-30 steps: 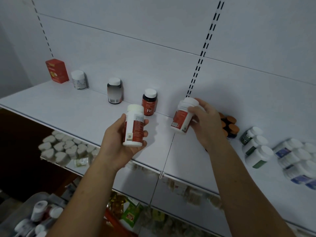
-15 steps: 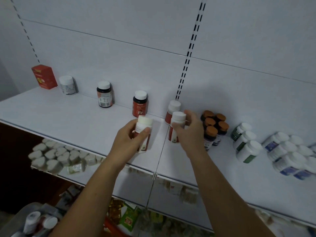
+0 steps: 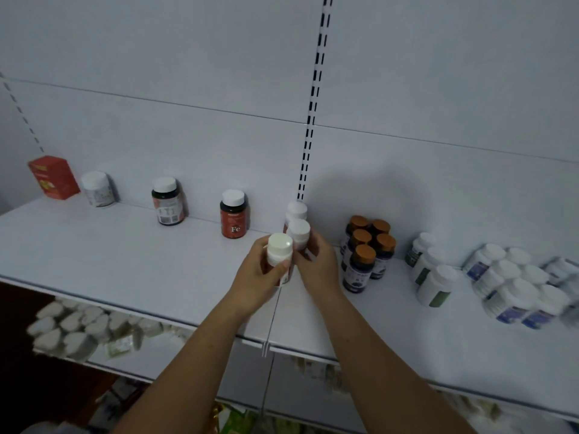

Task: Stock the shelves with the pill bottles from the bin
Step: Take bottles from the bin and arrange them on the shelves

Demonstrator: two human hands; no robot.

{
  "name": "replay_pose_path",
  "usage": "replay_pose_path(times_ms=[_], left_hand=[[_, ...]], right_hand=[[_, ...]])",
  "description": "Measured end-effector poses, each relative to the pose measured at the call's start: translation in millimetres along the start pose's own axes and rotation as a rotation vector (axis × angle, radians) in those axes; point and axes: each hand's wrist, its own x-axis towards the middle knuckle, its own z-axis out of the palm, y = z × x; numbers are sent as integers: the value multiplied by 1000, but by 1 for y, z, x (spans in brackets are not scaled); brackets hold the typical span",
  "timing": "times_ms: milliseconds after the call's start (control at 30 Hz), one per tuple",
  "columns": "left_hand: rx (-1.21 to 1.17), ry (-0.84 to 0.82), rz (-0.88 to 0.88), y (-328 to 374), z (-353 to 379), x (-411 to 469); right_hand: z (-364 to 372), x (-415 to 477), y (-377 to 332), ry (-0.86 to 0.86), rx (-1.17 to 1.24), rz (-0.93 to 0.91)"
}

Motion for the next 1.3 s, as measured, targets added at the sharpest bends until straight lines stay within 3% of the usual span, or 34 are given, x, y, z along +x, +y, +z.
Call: replay_pose_path(times_ms=[267,700,900,1000,1167,1300], left_hand=[[72,-62,77,-2,19,11],[136,39,106,-17,34,17],[147,23,20,-10,33,12],[197,62,-10,9,17,7],[376,182,123,53,-36,1],[701,287,171,82,-78,-33]], right_hand=[[3,2,-2,-25,31,106],[5,5,-1,-10,-20,122],[-5,-14,-18,-12,-49,99],[-18,-29,-42,-19,-136,26],[-27,-39,-92,-134,-287,-220],[-16,-49,-130,-295,-428,-401]])
